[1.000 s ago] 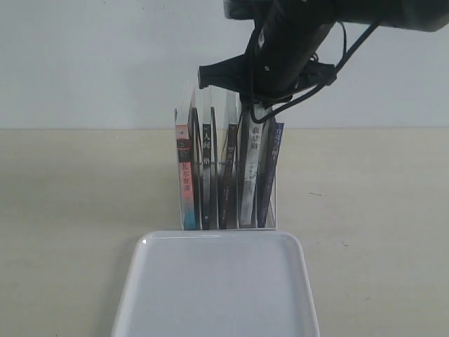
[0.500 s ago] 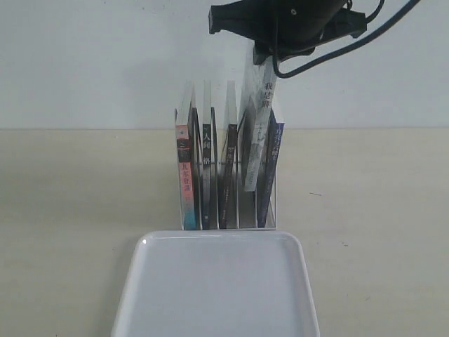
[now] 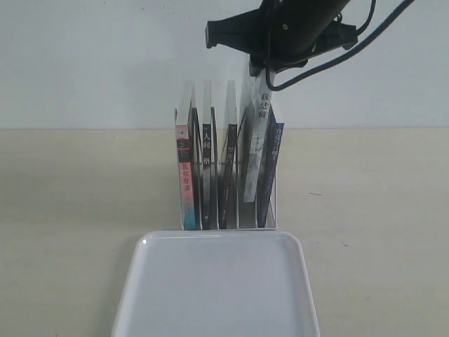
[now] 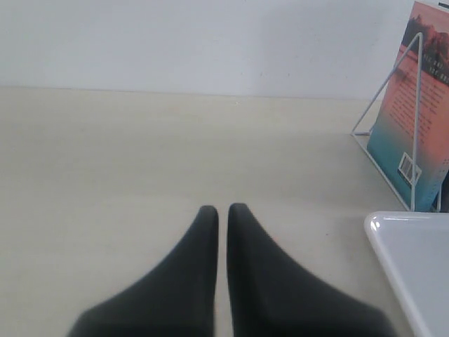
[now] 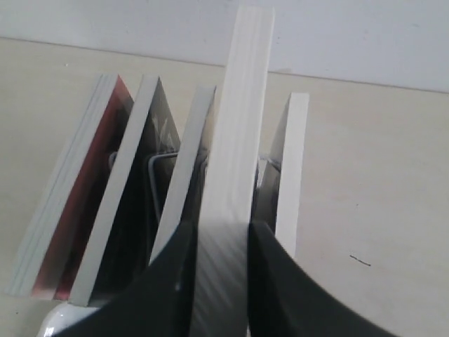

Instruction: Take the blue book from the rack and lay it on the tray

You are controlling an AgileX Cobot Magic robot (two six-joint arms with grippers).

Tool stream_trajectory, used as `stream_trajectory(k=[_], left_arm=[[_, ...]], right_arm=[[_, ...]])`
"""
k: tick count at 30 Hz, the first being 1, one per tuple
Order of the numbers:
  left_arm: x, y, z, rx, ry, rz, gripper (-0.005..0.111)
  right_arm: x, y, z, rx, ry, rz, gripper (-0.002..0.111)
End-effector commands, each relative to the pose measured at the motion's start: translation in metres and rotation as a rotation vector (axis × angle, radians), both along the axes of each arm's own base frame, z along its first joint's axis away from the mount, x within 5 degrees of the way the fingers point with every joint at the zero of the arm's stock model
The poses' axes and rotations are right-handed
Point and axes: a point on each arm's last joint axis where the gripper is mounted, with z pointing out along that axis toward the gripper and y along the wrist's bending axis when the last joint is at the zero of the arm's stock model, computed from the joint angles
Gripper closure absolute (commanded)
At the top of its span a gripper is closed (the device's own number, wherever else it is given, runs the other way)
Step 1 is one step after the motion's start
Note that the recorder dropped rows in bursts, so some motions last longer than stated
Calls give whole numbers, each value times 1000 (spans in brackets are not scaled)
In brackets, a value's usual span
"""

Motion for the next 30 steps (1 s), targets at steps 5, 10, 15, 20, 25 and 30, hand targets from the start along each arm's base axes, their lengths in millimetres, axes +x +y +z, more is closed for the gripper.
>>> stream_trajectory(k=[5,10,15,20,25,30], left_arm=[[0,0,-1,-9,3,-1,103],[0,0,-1,-9,3,-1,103],[0,0,-1,-9,3,-1,103],[0,0,-1,-9,3,-1,103],[0,0,-1,-9,3,-1,103],[0,0,-1,-9,3,-1,103]], right_arm=[[15,11,-20,0,-15,13,108],[18,14,-27,5,-7,9,108],[20,16,-33,-4,8,7,105],[20,16,-33,-5,9,7,76],[20,15,-32,-11,5,13,68],[14,11,-19,-17,-18,26,68]])
